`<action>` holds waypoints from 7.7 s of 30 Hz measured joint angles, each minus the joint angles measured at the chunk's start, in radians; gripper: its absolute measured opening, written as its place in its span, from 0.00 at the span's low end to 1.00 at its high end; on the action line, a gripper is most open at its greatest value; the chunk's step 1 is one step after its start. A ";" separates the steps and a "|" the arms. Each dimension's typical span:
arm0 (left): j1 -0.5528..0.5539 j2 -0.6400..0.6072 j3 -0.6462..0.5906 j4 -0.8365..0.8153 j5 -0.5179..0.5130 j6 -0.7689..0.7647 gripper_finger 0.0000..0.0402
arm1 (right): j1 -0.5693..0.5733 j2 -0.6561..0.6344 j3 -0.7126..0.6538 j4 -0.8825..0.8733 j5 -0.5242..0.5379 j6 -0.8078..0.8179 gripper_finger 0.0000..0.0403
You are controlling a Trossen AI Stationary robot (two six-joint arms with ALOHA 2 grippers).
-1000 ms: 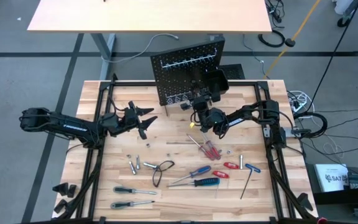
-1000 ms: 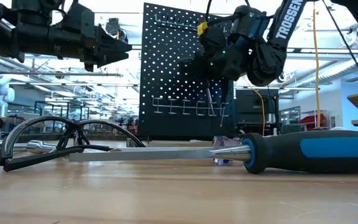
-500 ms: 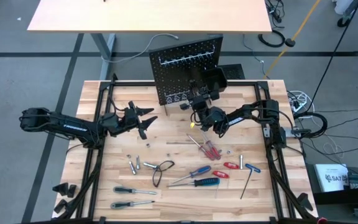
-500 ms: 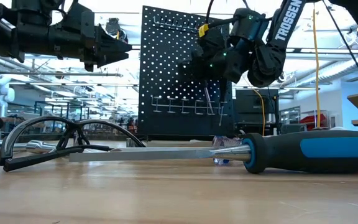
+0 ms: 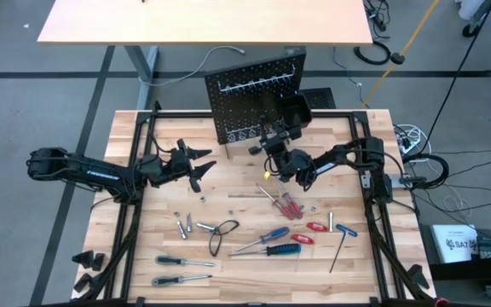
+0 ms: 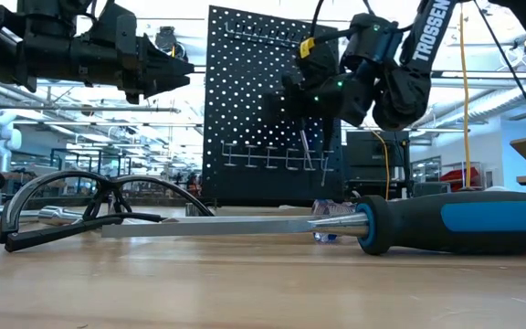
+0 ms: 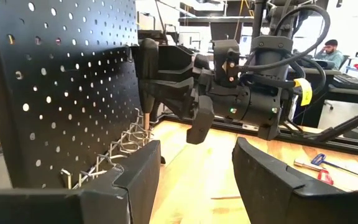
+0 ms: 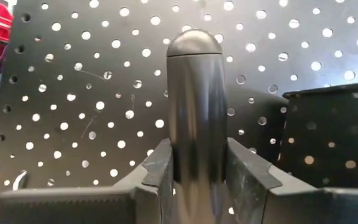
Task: Hang tools onto peg board
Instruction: Hang the black screwdriver on the peg board, then adjust the peg board
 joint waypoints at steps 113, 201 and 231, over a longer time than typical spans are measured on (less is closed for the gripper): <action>0.000 0.000 0.000 -0.027 0.012 0.042 0.50 | 0.083 -0.039 0.120 -0.028 0.336 -0.008 0.24; 0.000 0.000 0.000 -0.056 0.013 0.051 0.50 | 0.038 -0.113 0.198 -0.691 0.402 0.582 0.66; 0.000 0.000 0.000 -0.060 0.013 0.050 0.50 | 0.238 -0.114 0.198 -1.425 0.236 1.084 0.66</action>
